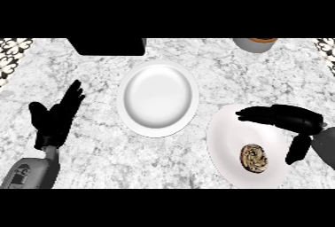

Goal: Pick the cupcake from the plate and place it in the plate

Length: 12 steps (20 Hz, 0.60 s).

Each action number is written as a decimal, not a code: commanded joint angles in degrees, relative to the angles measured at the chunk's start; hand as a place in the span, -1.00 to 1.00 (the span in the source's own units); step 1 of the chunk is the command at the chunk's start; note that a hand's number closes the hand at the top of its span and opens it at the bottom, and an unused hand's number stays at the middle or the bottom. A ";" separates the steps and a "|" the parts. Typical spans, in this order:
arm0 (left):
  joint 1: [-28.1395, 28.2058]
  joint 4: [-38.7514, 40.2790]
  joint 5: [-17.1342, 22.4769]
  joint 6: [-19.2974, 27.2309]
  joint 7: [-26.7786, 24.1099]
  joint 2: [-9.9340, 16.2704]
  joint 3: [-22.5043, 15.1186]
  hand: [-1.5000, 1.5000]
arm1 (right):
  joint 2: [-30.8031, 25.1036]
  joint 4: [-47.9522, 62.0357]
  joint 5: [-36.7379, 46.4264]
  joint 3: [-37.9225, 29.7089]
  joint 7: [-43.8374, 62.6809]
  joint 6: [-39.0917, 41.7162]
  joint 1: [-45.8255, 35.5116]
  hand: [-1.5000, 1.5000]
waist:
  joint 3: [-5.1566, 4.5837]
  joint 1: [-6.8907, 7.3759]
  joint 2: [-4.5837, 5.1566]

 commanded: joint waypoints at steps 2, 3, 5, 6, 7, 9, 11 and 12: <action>-1.82 -1.19 1.02 -2.26 3.42 2.24 2.67 0.00 | 2.61 3.04 5.76 1.78 -3.20 2.60 -1.09 -1.00 | 0.01 -0.05 -0.02; -0.72 -1.36 -0.17 0.19 2.41 -1.21 0.97 0.00 | 4.08 2.00 6.67 2.85 -1.85 1.38 0.79 -1.00 | 0.00 -0.22 -0.05; -1.67 1.87 -1.64 -0.30 0.96 -1.38 0.99 0.00 | -0.01 -3.01 5.97 1.48 -1.45 5.93 1.02 -1.00 | -0.03 -0.70 -0.12; -0.52 1.95 0.48 -3.65 -0.37 1.14 3.53 0.00 | 5.75 -0.28 6.37 1.19 2.38 5.76 -1.26 -1.00 | -0.03 -0.24 -0.05; -1.01 -2.72 -1.28 -0.72 4.99 -0.15 1.52 0.00 | 4.84 -1.62 7.53 1.54 0.91 3.83 1.80 -1.00 | 0.00 -0.38 -0.13; -1.48 -0.16 0.05 -3.55 2.52 0.05 3.48 0.00 | 6.03 2.58 9.53 -0.47 -0.40 5.25 -2.09 -1.00 | -0.01 -0.25 -0.04; -1.11 -1.87 -1.67 -2.13 3.83 0.41 3.63 0.00 | 5.21 -7.74 10.18 0.04 5.68 4.31 3.67 -1.00 | -0.03 -0.74 -0.20; 3.78 -3.72 0.05 -5.20 0.62 0.68 3.80 0.00 | 8.76 -3.31 11.17 0.13 6.43 4.42 1.10 -1.00 | -0.02 -0.20 -0.13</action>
